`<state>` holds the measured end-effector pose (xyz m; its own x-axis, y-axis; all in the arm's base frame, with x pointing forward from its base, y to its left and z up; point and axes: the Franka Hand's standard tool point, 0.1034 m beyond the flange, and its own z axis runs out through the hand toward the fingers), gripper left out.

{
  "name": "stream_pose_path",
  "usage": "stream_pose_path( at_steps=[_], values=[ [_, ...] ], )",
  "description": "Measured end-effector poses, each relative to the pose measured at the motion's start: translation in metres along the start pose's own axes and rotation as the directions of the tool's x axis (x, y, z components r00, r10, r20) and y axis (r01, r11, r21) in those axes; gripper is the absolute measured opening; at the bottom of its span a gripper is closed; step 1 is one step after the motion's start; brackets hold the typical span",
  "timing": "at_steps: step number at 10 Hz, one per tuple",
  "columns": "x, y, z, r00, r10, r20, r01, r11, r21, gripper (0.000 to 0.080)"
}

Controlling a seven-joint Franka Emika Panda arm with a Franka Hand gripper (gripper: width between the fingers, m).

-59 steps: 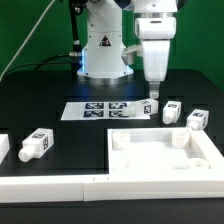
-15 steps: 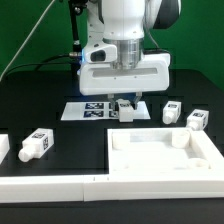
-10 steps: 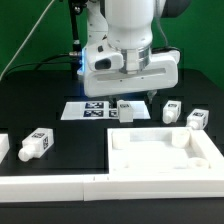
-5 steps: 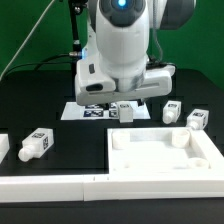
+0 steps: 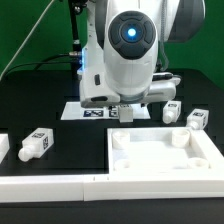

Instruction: Assemble one leg

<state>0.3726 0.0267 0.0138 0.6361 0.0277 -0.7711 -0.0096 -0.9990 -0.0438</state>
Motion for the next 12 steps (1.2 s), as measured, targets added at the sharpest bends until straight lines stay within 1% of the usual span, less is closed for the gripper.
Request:
stream_pose_path(
  at_steps=[2,5,6,7,8,9,10,11,12],
  values=[
    [0.004,-0.001,0.008,0.999,0.032,0.026,-0.032,0.999,-0.009,0.0649],
    [0.005,-0.001,0.008,0.999,0.03,0.025,-0.03,1.0,-0.009,0.0637],
    [0.005,-0.001,0.008,0.999,0.03,0.025,-0.03,1.0,-0.009,0.0425],
    [0.005,-0.001,0.008,0.999,0.03,0.025,-0.03,1.0,-0.009,0.0425],
    [0.005,-0.001,0.008,0.999,0.03,0.025,-0.03,1.0,-0.009,0.0282],
    [0.004,-0.002,0.004,0.999,0.029,0.024,-0.029,1.0,-0.008,0.0282],
    [-0.001,-0.005,-0.013,0.999,0.026,0.03,-0.026,1.0,-0.006,0.0282],
    [-0.004,-0.009,-0.04,0.999,0.019,0.034,-0.019,1.0,-0.003,0.0282],
    [-0.004,-0.012,-0.061,1.0,0.012,0.015,-0.012,1.0,0.003,0.0282]
  ],
)
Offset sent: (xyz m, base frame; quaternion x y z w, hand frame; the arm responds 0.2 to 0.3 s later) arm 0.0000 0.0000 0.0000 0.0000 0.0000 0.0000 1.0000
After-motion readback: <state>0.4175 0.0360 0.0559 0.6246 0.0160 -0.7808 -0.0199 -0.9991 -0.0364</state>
